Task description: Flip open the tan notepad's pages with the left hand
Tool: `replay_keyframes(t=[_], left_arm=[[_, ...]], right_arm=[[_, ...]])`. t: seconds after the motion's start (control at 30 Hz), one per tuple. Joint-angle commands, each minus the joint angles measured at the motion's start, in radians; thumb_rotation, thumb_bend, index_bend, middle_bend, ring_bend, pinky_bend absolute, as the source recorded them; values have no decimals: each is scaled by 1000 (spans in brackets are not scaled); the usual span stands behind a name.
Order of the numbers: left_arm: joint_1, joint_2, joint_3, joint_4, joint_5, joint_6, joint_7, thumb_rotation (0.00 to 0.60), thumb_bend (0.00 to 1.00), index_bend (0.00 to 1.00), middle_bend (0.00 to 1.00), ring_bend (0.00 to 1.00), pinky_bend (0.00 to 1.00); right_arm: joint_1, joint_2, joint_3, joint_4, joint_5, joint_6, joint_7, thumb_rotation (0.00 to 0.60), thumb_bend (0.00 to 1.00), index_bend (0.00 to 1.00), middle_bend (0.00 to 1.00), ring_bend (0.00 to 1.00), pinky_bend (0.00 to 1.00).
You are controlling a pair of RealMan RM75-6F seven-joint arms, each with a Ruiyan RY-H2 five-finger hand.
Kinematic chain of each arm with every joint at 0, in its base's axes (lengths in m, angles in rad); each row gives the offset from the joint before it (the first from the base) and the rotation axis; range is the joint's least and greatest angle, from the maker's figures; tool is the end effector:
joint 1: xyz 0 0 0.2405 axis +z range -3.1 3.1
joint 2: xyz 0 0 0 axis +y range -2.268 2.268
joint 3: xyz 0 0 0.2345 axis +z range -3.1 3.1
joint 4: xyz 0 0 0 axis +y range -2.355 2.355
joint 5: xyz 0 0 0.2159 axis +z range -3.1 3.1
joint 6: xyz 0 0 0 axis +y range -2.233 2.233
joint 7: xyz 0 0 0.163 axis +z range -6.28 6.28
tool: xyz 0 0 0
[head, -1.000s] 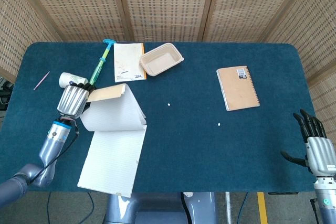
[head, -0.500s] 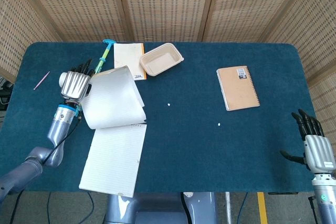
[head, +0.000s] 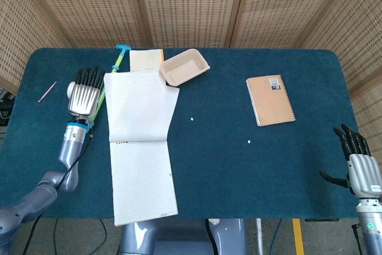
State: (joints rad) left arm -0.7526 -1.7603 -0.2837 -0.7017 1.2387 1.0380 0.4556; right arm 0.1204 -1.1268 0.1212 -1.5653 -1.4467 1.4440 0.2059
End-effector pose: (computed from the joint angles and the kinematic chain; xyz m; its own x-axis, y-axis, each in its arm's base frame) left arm -0.2198 0.4409 0.0354 0.8067 -0.1128 0.5801 0.5761 -0.0685 -0.8145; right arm -0.2986 -0.2253 0.1560 0.2233 0.0479 0.9736 -0.9747 0.0048 0.2233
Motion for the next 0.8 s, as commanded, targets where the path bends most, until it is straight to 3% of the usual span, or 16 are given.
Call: replay_keyframes(t=[0.03,0.23,0.37,0.5,0.6,0.8], left_arm=[[31,38,4,-82,16,61,-63,600,296,0,0,0,28],[164,198,42,-425,41,203,-102,600,216,0,0,0,19],[270,350,100,-728,13,246,-36,600,117,0,0,0,16],[357,457,158,-963,-24,288,19,600,46,0,0,0,4],[419,489,203,-1062,-13,344,17,600,45,0,0,0,0],[478,510,260,-1114,49,405,27,600,46,0,0,0,0]], right_arm=[[-2,2,2,0,-1,6,5,600,138,67,0,0,25],[-6,5,0,-3,-7,14,4,600,138,66,0,0,24],[-7,3,-1,-8,-13,21,-8,600,138,59,0,0,19],[-8,0,-3,-14,-18,26,-25,600,138,41,0,0,15],[-9,0,-3,-21,-23,33,-32,600,137,33,0,0,14],[-9,2,-5,-28,-29,35,-38,600,138,31,0,0,12]])
